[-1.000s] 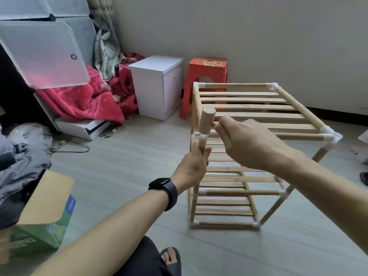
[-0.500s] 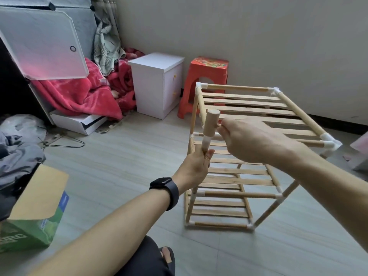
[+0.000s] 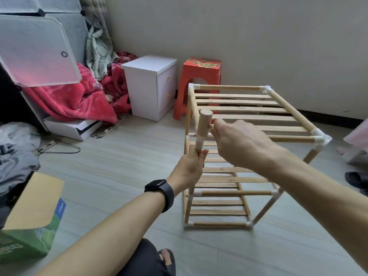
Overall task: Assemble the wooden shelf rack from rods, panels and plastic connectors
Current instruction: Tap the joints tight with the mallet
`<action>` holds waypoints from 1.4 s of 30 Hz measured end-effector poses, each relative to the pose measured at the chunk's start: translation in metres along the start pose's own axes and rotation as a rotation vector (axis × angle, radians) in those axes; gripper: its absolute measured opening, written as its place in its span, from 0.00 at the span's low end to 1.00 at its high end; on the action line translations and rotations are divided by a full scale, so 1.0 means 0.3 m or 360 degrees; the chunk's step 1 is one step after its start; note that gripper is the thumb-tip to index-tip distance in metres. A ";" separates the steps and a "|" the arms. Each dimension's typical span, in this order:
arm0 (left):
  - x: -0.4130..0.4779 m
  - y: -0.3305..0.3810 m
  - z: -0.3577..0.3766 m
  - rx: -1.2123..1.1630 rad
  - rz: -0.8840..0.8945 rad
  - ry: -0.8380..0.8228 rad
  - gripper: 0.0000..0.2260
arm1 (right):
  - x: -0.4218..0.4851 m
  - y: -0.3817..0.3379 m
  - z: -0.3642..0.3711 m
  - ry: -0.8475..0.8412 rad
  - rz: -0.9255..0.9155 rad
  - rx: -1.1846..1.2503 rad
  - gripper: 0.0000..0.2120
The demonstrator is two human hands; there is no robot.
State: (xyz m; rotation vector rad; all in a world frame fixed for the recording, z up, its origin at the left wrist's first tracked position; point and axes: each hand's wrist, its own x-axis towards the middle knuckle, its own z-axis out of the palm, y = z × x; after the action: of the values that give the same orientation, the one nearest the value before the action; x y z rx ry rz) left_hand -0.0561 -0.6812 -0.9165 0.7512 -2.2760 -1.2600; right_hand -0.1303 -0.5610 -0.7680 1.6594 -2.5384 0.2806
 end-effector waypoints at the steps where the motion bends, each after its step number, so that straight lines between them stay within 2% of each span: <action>1: 0.000 0.004 -0.003 0.0004 -0.0005 0.0006 0.12 | 0.016 -0.001 -0.020 0.0100 -0.0003 0.0052 0.10; 3: -0.002 0.009 -0.004 0.0011 -0.0014 -0.0004 0.12 | 0.025 0.009 -0.033 0.0595 -0.0123 0.0272 0.11; 4: -0.002 0.010 -0.007 0.0010 -0.0008 -0.0007 0.11 | 0.019 0.006 -0.025 0.0635 -0.0134 0.0257 0.09; 7: -0.004 0.018 -0.010 0.0032 0.0016 -0.0004 0.11 | -0.022 0.005 0.049 0.0107 0.0013 -0.0020 0.05; 8: -0.007 0.022 -0.013 0.0035 0.0013 -0.0014 0.11 | -0.021 0.024 0.057 0.0075 0.0078 0.0006 0.07; 10: -0.010 0.015 -0.026 0.0043 -0.0013 -0.0095 0.10 | -0.004 0.062 0.042 0.0205 0.0164 0.0206 0.11; 12: -0.012 -0.001 -0.055 -0.0001 -0.0061 -0.0219 0.07 | -0.007 0.099 0.058 0.0321 0.0186 0.0364 0.11; 13: -0.013 -0.003 -0.084 -0.0085 -0.0100 -0.0225 0.09 | -0.013 0.113 0.072 0.0266 0.0226 0.0434 0.11; 15: 0.007 -0.002 -0.157 -0.0255 -0.0198 -0.0052 0.16 | -0.039 0.136 0.118 0.0113 0.0283 0.0569 0.14; 16: 0.031 0.003 -0.197 -0.0208 -0.0167 0.0091 0.20 | -0.051 0.149 0.140 0.0122 0.0283 0.0637 0.15; 19: 0.126 0.051 -0.306 0.0442 0.0183 0.0327 0.27 | -0.076 0.182 0.180 0.0233 0.0294 0.0814 0.17; 23: 0.243 0.148 -0.338 0.1452 0.0582 0.0152 0.30 | -0.098 0.228 0.181 0.0260 0.0275 0.0859 0.29; 25: 0.258 0.169 -0.303 0.1681 0.0677 0.0023 0.24 | -0.111 0.288 0.167 0.0211 0.0248 0.0846 0.28; 27: 0.244 0.163 -0.254 0.1674 0.0768 -0.0042 0.22 | -0.126 0.373 0.154 0.0132 0.0269 0.0881 0.26; 29: 0.211 0.152 -0.203 0.1582 0.0834 -0.0033 0.25 | -0.147 0.455 0.138 0.0090 0.0401 0.0876 0.24; 32: 0.191 0.173 -0.109 0.1411 0.1157 0.0199 0.20 | -0.168 0.544 0.094 0.0071 0.0618 0.0742 0.25; 34: 0.188 0.215 -0.034 0.1396 0.1268 0.0347 0.16 | -0.173 0.584 0.057 0.0126 0.0749 0.0636 0.22; 36: 0.173 0.266 0.048 0.1386 0.1241 0.0404 0.16 | -0.188 0.616 0.023 0.0329 0.0826 0.0568 0.19; 39: 0.136 0.330 0.179 0.1322 0.1036 0.0456 0.17 | -0.215 0.612 0.014 0.0616 0.0820 0.0558 0.16; 42: 0.101 0.395 0.295 0.1182 0.0874 0.0494 0.16 | -0.221 0.572 0.069 0.0613 0.0781 0.0397 0.18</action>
State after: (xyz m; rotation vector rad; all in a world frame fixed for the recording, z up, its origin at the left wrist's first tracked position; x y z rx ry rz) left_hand -0.1617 -0.5927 -0.8547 0.4364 -2.4174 -0.0297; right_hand -0.2602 -0.4387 -0.8174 0.8855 -2.6292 0.8887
